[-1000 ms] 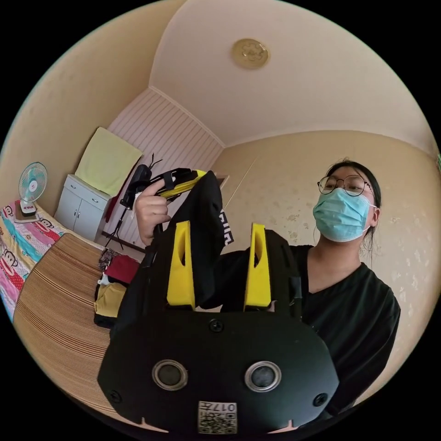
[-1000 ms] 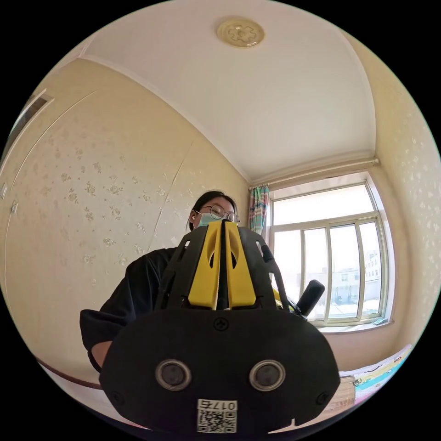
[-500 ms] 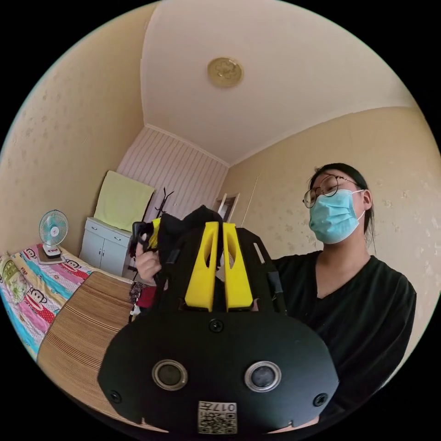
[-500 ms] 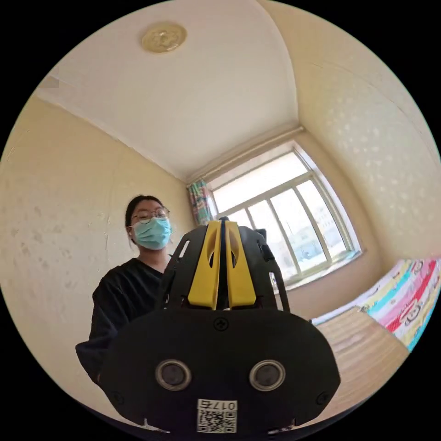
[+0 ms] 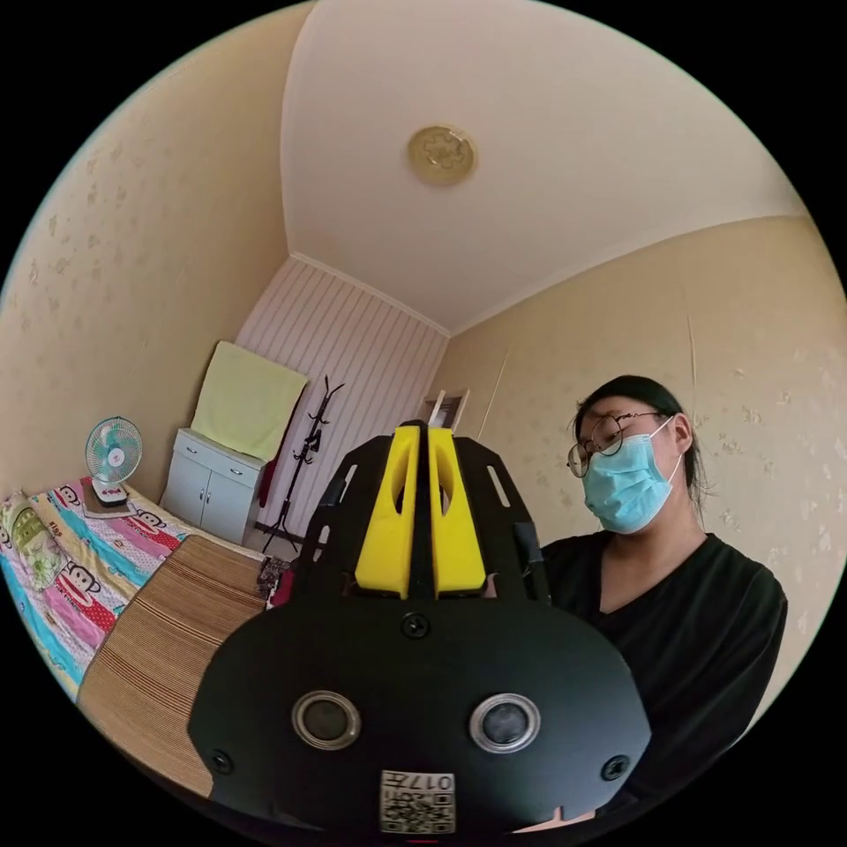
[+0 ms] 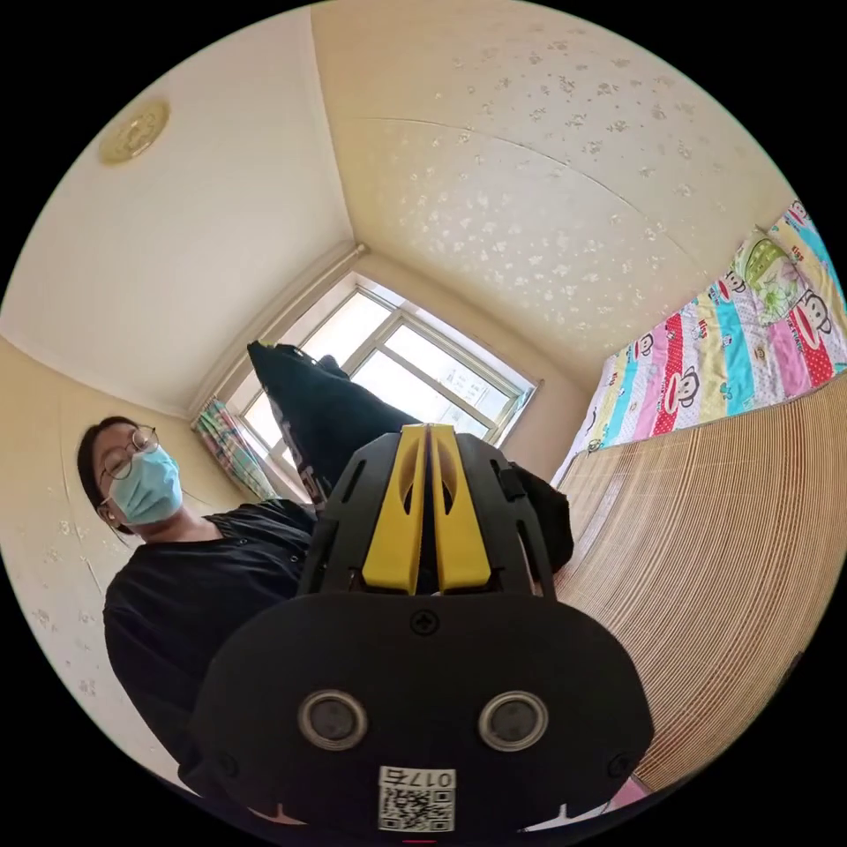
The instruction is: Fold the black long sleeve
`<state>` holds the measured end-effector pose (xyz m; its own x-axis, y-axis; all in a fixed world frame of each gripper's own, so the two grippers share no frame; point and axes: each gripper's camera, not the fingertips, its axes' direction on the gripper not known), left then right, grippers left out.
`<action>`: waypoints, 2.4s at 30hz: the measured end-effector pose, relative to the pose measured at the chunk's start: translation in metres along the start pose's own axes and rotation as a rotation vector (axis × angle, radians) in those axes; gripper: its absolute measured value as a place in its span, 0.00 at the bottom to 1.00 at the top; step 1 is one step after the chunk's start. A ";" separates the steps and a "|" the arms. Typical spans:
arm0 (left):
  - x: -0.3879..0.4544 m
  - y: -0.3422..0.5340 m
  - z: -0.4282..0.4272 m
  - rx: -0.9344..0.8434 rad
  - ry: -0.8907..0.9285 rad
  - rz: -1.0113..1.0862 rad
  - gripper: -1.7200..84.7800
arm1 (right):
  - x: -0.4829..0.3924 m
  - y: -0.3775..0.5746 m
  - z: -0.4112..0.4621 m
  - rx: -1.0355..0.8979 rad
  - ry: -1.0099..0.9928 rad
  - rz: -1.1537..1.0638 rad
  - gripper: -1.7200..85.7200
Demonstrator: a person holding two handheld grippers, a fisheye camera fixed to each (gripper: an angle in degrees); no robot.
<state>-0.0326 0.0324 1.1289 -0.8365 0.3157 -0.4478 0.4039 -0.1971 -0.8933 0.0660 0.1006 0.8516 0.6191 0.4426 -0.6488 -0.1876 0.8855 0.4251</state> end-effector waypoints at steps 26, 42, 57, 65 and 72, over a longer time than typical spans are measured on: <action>0.024 -0.059 -0.044 0.134 0.386 -0.088 0.01 | 0.028 -0.043 0.034 -0.128 0.182 -0.184 0.14; 0.088 -0.096 -0.077 0.194 0.375 -0.095 0.01 | 0.031 -0.044 0.024 -0.187 0.035 -0.167 0.14; 0.118 -0.144 -0.033 0.033 0.335 -0.206 0.01 | 0.072 -0.047 0.029 -0.213 -0.188 0.059 0.16; 0.143 -0.156 -0.064 -0.026 0.139 -0.249 0.01 | 0.051 -0.041 -0.027 -0.105 -0.145 0.017 0.05; 0.176 -0.154 -0.136 0.018 -0.116 -0.276 0.01 | -0.001 -0.057 -0.086 0.011 -0.016 -0.082 0.04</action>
<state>-0.1918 0.2446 1.1829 -0.9509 0.2520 -0.1798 0.1494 -0.1353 -0.9795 0.0108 0.0618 0.7739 0.6437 0.3667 -0.6716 -0.1279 0.9169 0.3781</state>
